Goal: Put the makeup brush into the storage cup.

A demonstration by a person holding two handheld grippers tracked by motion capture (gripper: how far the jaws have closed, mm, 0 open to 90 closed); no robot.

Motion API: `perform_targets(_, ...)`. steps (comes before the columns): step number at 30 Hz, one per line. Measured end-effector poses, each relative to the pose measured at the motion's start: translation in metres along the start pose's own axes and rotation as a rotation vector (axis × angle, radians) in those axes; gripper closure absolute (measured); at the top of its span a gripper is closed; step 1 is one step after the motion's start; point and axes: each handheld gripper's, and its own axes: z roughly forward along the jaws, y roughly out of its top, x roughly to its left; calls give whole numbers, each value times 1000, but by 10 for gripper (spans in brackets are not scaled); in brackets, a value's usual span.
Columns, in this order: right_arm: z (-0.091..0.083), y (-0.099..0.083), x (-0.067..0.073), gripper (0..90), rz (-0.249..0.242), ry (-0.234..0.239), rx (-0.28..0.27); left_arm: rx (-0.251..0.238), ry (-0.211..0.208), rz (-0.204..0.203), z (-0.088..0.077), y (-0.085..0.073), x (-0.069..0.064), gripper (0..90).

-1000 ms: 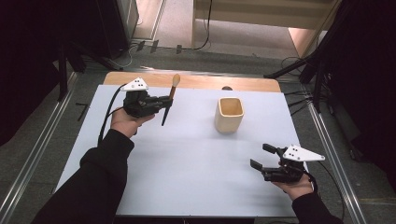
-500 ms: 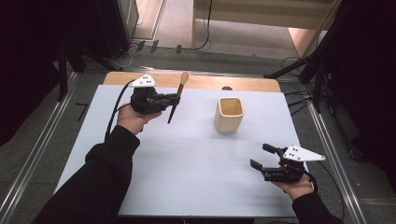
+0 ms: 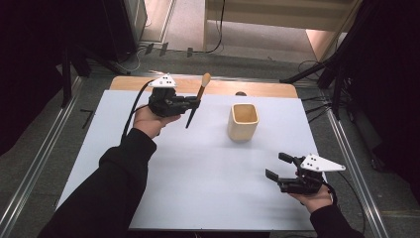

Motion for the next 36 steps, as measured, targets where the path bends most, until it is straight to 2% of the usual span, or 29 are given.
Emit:
perform_targets(11, 0, 0, 0, 187, 3, 2, 0, -17, -12, 5, 10, 15, -4, 795)
perform_targets(17, 0, 0, 0, 188, 4, 3, 0, -2, -13, 28, 18, 20, -6, 795)
perform_targets(26, 1, 0, 1, 187, 5, 6, 0, -16, -28, 21, 30, 30, -10, 795)
perform_targets(30, 0, 0, 0, 188, 1, 6, -2, -2, -29, 40, 35, 34, -12, 795)
perform_targets(32, 0, 0, 0, 187, 1, 6, -3, -25, -39, 19, 36, 37, -10, 795)
perform_targets(36, 1, 0, 1, 188, 2, 9, -2, -19, -33, 30, 43, 42, -12, 795)
